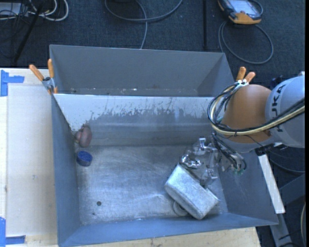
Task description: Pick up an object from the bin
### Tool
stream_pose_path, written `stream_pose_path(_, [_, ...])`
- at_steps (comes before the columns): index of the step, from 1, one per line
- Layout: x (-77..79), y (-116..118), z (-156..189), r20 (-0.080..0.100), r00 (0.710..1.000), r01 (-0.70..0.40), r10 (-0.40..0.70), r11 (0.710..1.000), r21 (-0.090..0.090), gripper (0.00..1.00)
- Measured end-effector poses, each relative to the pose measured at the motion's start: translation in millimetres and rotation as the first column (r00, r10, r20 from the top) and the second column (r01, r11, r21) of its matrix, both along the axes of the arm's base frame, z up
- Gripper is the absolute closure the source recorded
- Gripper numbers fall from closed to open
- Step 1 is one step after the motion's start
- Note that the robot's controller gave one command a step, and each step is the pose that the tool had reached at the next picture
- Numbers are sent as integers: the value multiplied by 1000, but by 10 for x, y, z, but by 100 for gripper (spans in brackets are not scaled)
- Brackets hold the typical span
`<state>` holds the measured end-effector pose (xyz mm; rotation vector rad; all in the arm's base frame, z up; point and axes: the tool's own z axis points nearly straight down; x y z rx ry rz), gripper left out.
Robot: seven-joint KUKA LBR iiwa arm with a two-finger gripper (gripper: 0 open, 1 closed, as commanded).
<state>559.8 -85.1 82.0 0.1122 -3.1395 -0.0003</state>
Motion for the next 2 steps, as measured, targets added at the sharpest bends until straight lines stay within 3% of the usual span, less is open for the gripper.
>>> stream_pose_path(1, [11, -8, 48, 7, 1000, -2, 2, 1000, -2, 100])
stream_pose_path(2, [-113, -224, 1427, 8, 991, -134, 134, 991, -3, 100])
